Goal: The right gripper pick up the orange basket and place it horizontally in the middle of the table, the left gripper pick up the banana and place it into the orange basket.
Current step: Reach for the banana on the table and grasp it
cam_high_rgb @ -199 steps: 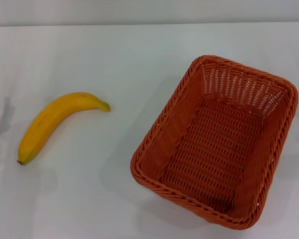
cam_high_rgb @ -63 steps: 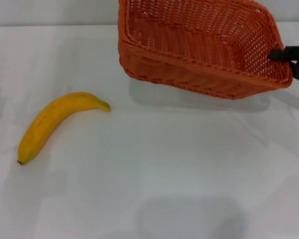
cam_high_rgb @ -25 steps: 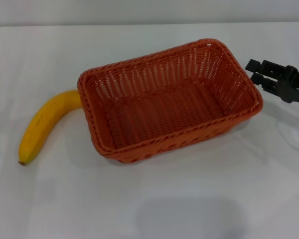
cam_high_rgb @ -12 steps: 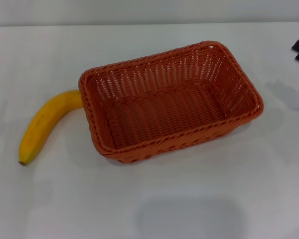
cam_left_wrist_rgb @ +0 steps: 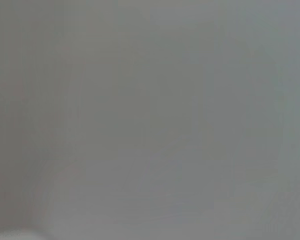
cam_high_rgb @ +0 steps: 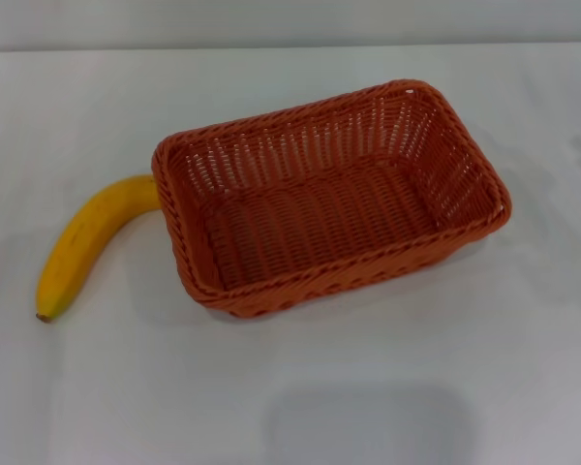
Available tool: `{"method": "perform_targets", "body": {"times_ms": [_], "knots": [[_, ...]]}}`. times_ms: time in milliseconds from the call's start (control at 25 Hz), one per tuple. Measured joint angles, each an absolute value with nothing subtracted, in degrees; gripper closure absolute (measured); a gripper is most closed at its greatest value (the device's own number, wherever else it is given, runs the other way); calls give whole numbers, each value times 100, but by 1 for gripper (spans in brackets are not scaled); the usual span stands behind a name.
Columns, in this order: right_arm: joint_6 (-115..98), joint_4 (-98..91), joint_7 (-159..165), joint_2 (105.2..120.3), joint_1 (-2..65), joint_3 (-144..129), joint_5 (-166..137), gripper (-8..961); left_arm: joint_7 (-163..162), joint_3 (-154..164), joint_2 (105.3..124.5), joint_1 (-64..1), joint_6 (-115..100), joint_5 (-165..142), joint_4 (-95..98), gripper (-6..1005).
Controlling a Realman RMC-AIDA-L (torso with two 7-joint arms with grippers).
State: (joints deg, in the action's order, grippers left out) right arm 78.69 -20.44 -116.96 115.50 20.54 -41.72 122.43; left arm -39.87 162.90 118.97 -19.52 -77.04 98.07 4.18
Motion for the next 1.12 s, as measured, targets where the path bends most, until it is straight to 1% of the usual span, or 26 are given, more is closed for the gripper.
{"method": "perform_targets", "body": {"times_ms": [200,360,400,440,560,720,760,880,920,960,1120], "knots": [[8036,-1229,-14191,11574,2120,-4157,13157,415,-6258,16294,11866,-1951,-7325,8467,-725,133],[8029,-997,-15366,11562,2240,-4171,13208,414,-7796,16295,11784,-1997,-7480,7462,-1725,133],[8016,-988,-15491,11554,2260,-4178,13204,414,-7796,16295,11784,-1997,-7480,7462,-1725,134],[7990,-987,-15604,11549,2280,-4189,13197,414,-8501,16296,11663,-2085,-7773,6918,-2240,134],[7817,-978,-15825,11546,2371,-4166,13209,363,-9242,16299,11467,-2245,-8161,6249,-2761,134],[7523,-967,-15919,11553,2457,-4089,13246,256,-10427,16305,10979,-2847,-9057,4551,-3852,134],[7496,-966,-15920,11553,2465,-4057,13249,230,-10593,16306,10893,-3033,-9241,4118,-4062,135],[7427,-951,-15912,11559,2493,-3957,13258,135,-10913,16312,10702,-3655,-9651,2778,-4650,135],[7416,-946,-15904,11561,2506,-3940,13260,104,-10962,16314,10631,-3961,-9783,2148,-4839,135],[7408,-941,-15894,11562,2523,-3936,13260,72,-10969,16315,10600,-4105,-9833,1866,-4894,135],[7399,-923,-15882,11561,2593,-3877,13262,79,-10897,16321,10494,-4896,-9879,438,-4952,136]]}}
